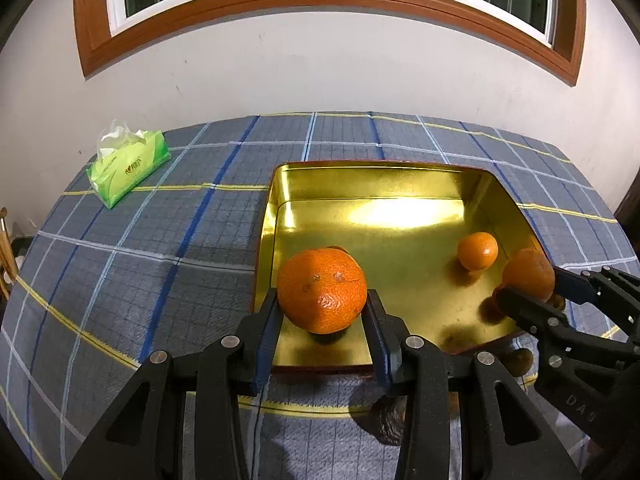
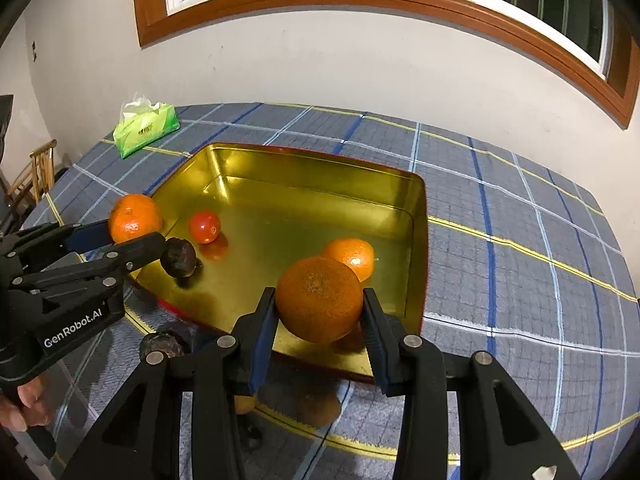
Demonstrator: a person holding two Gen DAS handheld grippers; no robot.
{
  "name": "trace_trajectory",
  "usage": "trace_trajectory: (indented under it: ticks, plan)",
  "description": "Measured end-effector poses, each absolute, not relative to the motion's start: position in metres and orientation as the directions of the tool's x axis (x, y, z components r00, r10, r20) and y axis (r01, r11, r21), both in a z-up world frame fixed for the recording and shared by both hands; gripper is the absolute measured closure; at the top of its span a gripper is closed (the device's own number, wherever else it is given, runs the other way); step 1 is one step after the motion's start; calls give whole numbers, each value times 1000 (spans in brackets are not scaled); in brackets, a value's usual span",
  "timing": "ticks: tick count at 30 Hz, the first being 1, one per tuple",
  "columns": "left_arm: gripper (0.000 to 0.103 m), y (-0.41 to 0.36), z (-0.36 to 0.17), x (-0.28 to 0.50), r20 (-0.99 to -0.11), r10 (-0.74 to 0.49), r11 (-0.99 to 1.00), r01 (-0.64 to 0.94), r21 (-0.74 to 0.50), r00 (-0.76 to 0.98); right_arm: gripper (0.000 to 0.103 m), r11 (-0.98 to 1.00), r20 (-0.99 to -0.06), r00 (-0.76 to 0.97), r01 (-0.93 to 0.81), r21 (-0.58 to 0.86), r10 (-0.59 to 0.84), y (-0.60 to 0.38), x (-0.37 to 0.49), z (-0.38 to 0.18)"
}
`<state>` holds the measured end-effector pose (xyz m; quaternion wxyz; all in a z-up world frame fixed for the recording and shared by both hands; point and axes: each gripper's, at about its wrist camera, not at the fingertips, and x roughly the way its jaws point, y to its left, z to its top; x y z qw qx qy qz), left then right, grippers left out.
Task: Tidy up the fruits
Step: 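Lift the mandarin and large orange and carry both over the tin, then lower into the tin and open the left tool while the right tool releases the orange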
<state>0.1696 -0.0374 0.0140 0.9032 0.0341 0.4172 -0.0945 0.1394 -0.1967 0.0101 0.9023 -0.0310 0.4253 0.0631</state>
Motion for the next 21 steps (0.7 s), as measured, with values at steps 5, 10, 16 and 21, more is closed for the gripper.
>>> trace_trajectory:
  ticks: [5,10,16,21]
  plan:
    - [62,-40,7,177,-770,-136,979,202,-10,623,65,989,-781,618,-148,-9,86,-193,147,4]
    - [62,-44,2,183,-777,-131,978,208,0,616,65,989,-789,610,-148,-15,79,-192,155,-1]
    - [62,-49,-3,189,-781,-128,977,214,8,611,65,989,-797,599,-149,-17,77,-193,162,-6]
    - [62,-51,-9,192,-789,-131,976,219,5,600,65,989,-801,594,-145,-9,80,-194,165,-10]
